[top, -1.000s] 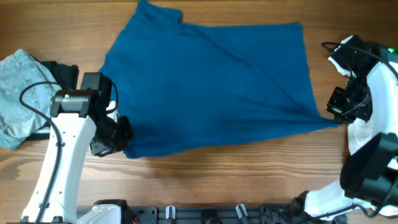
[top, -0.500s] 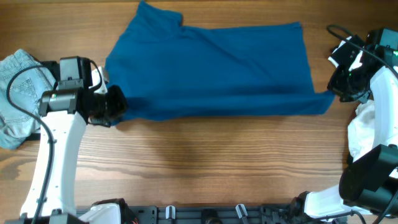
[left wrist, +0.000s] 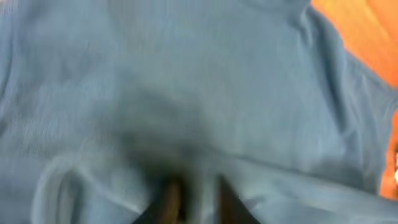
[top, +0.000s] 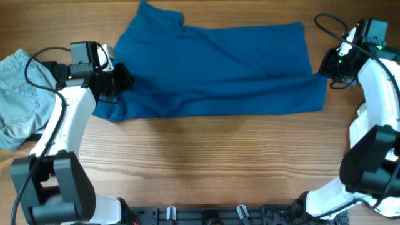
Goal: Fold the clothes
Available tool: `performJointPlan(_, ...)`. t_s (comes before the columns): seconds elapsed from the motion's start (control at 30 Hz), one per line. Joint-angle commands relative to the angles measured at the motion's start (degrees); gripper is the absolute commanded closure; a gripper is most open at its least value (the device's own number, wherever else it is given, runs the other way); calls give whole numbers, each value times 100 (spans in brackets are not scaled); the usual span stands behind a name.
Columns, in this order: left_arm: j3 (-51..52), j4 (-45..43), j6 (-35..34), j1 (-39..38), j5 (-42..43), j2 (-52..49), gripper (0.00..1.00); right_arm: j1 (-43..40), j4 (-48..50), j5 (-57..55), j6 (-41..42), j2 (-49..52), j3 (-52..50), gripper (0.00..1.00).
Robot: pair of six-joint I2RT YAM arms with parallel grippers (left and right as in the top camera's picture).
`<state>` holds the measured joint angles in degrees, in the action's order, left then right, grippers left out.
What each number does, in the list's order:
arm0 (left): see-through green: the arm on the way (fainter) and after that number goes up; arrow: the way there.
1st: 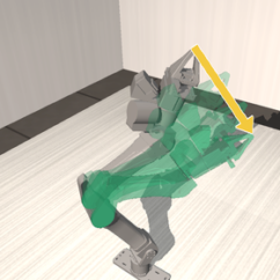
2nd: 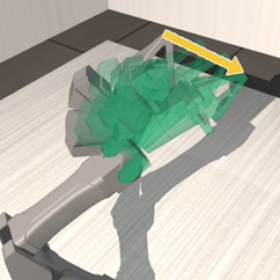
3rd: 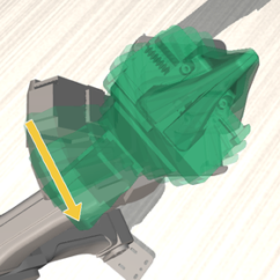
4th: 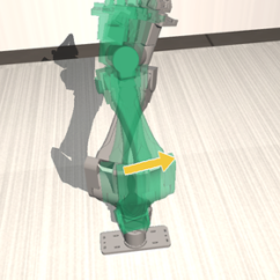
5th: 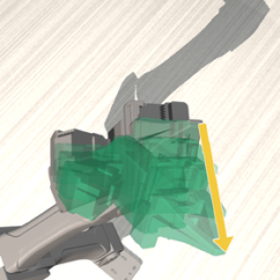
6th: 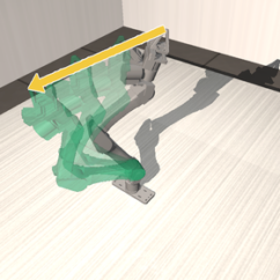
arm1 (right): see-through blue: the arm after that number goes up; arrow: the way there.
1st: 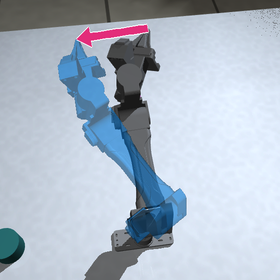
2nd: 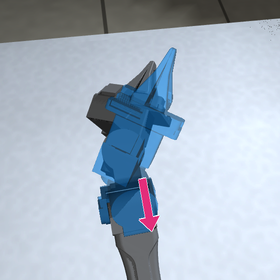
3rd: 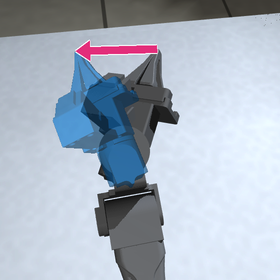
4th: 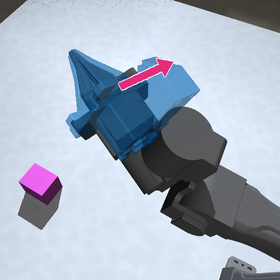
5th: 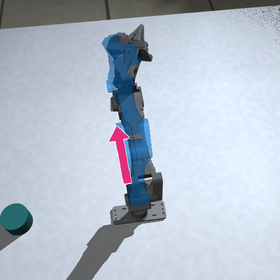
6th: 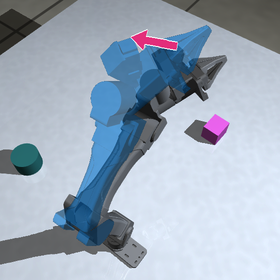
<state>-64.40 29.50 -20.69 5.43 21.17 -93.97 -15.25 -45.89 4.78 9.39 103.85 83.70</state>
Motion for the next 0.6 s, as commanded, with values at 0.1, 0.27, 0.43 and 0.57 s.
performJointPlan(0.1, -55, -269, -378, 48, 254, -201, 33, 184, 120, -149, -26, 278, 11, 40)
performJointPlan(0.27, -50, 931, -203, 48, -389, -203, 32, 184, -813, -920, -2, 280, -2, 39)
performJointPlan(0.43, -39, 1639, -203, 48, -1432, -205, 32, 184, -769, -1366, 413, 280, -608, 44)
performJointPlan(0.57, -37, 1622, -210, 48, -1976, -232, 32, 184, 11, -730, 264, 282, -1213, 44)
